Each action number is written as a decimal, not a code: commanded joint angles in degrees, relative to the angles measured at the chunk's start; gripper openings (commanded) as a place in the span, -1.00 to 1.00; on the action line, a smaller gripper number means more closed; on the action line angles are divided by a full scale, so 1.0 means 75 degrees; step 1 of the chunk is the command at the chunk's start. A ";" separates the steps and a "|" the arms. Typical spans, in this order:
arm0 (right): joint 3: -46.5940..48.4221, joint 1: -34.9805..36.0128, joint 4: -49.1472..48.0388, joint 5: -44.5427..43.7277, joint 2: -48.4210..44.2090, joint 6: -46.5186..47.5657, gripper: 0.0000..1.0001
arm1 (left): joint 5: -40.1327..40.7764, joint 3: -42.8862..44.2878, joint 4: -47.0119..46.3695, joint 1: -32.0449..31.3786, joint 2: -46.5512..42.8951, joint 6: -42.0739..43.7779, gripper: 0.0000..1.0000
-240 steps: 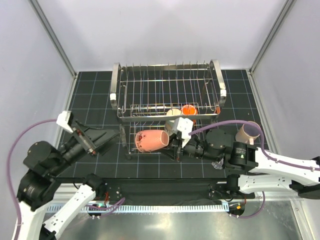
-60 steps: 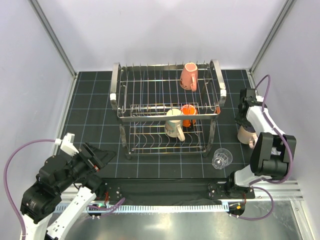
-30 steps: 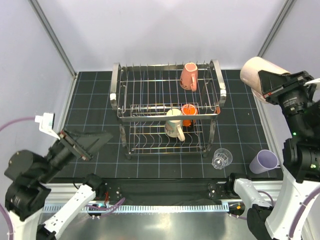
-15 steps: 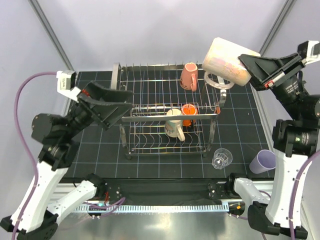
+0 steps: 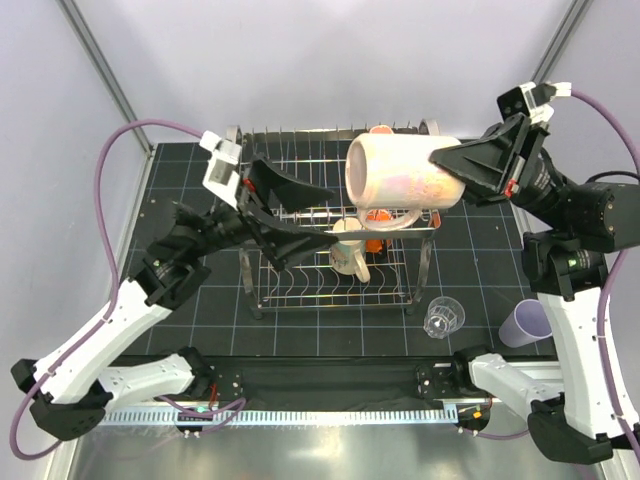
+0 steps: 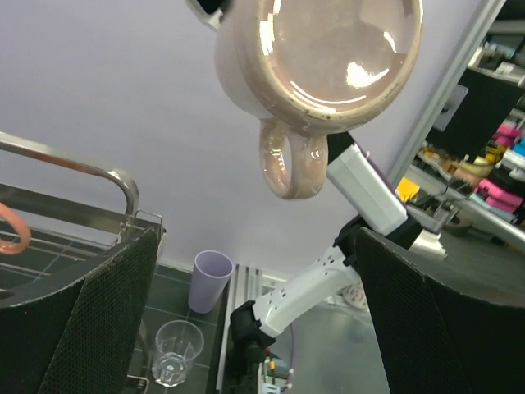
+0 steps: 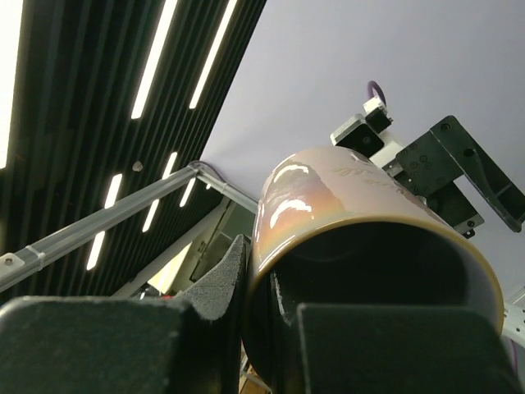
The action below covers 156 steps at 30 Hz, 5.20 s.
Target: Load the cups into the dish rack
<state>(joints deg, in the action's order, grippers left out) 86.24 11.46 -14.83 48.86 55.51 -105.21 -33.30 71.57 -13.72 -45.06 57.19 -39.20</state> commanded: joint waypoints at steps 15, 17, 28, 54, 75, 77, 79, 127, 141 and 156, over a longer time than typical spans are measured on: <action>-0.0482 0.1599 -0.0308 -0.1405 -0.0042 0.0797 -0.92 | 0.2025 0.0535 -0.0408 -0.1926 0.0870 0.1969 0.86; -0.0552 0.1752 -0.0354 -0.1475 -0.0018 0.0809 -0.92 | 0.2189 0.0594 -0.0584 -0.1984 0.1011 0.1899 0.70; -0.0846 0.2022 -0.0261 -0.1850 -0.0310 0.1090 -0.92 | 0.3617 0.0138 -0.1064 -0.2184 0.0836 0.1466 -0.33; 0.0665 0.2022 0.6626 -0.3923 -0.0510 0.7088 0.36 | 0.8387 0.4106 0.6043 -0.2195 0.1067 0.2414 -0.99; 0.1135 0.2034 0.9195 -0.6456 -0.1553 0.9211 0.36 | 0.9035 0.8246 1.0184 -0.0861 0.4316 0.3458 -1.00; 0.1123 0.2034 0.9324 -0.6468 -0.1495 0.9375 0.36 | 0.8403 0.8270 1.0405 -0.0580 0.4363 0.3177 -1.00; 0.1100 0.2022 0.9454 -0.6480 -0.1459 0.9445 0.36 | 0.7900 0.8328 1.0686 -0.0216 0.4526 0.2908 -0.99; 0.1557 0.2034 1.1738 -1.0755 -0.1354 1.1027 0.38 | 0.7557 0.6594 1.0560 -0.0145 0.3695 0.2508 0.04; 0.0046 0.2022 1.2641 -1.1894 -0.1342 1.0372 0.38 | 0.6797 0.7840 1.0422 -0.0156 0.2795 0.2251 0.35; -0.2895 0.2022 1.1131 -0.9762 -0.1495 0.8896 0.33 | 0.3491 0.2599 0.6985 -0.0156 -0.1472 0.0387 0.41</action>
<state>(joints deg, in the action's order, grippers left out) 67.22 26.30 74.13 -28.73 44.86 -33.56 -0.99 94.74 43.48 -46.37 45.95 -32.69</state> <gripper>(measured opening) 0.674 0.701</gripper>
